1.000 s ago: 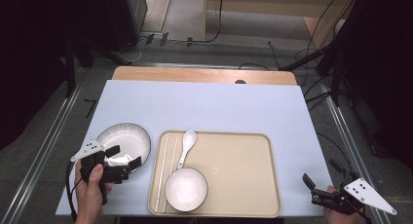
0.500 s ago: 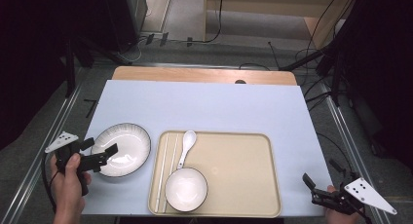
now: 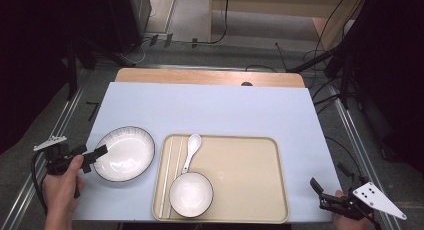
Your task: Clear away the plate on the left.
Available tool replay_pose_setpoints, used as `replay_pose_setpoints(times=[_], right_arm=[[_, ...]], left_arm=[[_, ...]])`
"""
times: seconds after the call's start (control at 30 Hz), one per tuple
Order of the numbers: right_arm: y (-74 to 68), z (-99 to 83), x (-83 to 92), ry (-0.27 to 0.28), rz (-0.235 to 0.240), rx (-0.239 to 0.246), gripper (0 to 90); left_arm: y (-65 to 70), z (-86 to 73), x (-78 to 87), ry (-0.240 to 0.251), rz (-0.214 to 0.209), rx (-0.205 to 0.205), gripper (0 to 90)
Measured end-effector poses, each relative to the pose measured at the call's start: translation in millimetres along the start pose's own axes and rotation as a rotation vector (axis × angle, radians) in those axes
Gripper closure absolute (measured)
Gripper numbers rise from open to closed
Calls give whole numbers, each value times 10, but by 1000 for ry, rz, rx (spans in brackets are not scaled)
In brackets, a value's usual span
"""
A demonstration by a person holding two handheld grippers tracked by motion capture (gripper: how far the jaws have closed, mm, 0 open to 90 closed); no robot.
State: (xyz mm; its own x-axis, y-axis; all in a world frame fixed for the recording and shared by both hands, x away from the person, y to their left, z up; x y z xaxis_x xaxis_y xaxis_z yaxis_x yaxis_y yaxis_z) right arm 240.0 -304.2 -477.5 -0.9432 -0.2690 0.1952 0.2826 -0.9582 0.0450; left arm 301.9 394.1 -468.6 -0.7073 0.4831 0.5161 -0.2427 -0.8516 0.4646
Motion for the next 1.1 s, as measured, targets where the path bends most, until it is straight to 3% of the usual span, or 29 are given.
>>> replay_pose_setpoints(times=[0.2, 0.33, 0.6, 0.83, 1.1], right_arm=[[-6, -3, -4, -2, 2, 0, 2], [-7, -4, -4, -2, 3, 1, 2], [-6, -1, -7, -1, 1, 6, 2], [-3, 3, 0, 3, 0, 2, 2], [-3, -2, -14, 1, 0, 4, 2]], left_arm=[[-74, -70, -69, -37, 49, 52, 342], [-105, -87, -64, -40, 36, 83, 491], [-102, -113, -102, -55, 4, 115, 609], [-109, -130, -106, -58, 8, 134, 643], [-160, -161, -102, -80, -27, 163, 710]])
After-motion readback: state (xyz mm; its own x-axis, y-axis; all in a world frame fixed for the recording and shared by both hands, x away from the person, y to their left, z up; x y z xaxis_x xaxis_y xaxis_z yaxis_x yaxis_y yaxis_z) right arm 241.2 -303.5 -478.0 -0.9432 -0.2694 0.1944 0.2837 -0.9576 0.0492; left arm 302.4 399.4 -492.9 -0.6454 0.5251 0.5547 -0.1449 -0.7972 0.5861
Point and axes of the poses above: each handheld gripper's, and its own axes: x roughly backward along the jaws, z roughly out of its top, y roughly to its right, the point moved 6 cm from there along -x, roughly forward along the jaws, and after that the axes turned 10 degrees about -z, right-handed, at the moved point
